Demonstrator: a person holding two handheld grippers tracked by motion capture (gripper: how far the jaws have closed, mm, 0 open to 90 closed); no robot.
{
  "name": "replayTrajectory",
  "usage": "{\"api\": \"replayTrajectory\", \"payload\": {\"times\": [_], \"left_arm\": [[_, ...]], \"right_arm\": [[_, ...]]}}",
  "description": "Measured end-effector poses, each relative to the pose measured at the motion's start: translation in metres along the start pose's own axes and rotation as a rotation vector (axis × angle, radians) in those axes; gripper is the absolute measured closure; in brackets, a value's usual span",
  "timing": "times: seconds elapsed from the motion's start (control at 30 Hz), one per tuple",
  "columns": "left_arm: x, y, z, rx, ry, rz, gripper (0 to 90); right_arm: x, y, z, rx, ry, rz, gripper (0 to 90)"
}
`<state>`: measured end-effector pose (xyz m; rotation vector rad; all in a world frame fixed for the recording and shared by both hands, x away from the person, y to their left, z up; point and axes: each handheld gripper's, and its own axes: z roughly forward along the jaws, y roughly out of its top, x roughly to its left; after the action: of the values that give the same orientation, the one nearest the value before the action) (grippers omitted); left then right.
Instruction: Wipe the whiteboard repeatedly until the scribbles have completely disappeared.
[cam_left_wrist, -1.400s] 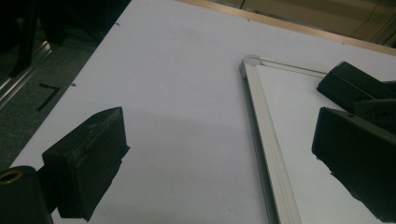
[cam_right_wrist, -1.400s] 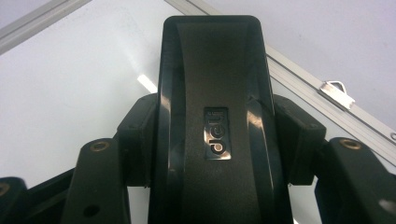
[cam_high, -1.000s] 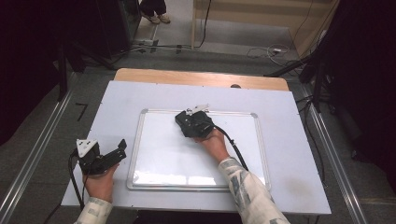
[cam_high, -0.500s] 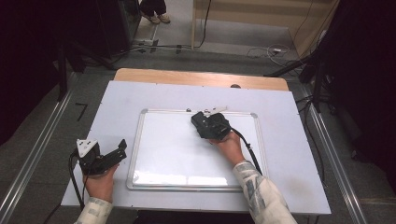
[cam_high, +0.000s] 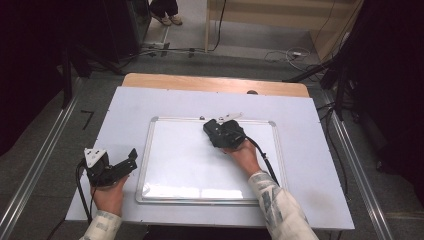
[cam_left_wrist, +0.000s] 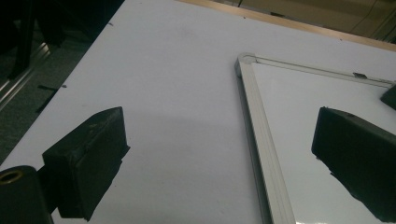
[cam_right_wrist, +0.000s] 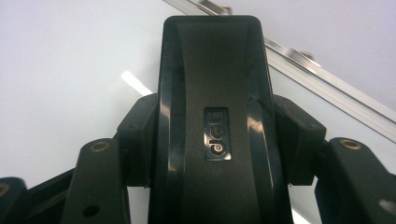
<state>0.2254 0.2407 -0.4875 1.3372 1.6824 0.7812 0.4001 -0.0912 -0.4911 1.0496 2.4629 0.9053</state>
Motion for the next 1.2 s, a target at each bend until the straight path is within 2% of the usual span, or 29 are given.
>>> {"api": "replayTrajectory", "payload": {"times": [0.23, 0.6, 0.9, 1.2], "left_arm": [[0.004, 0.000, -0.001, -0.005, 0.002, -0.011, 3.8], [0.003, 0.000, -0.002, -0.006, 0.003, -0.010, 3.8], [0.005, 0.000, -0.003, -0.007, 0.004, -0.013, 3.8], [0.003, 0.000, -0.003, -0.003, 0.005, -0.007, 3.8]], "right_arm": [[0.020, 0.015, 0.013, 0.004, 0.029, -0.033, 38.9], [0.034, 0.025, 0.022, -0.008, 0.043, -0.045, 38.9], [0.028, 0.022, 0.019, -0.013, 0.046, -0.051, 39.0], [-0.002, 0.004, 0.005, -0.011, 0.010, -0.005, 39.0]]}}
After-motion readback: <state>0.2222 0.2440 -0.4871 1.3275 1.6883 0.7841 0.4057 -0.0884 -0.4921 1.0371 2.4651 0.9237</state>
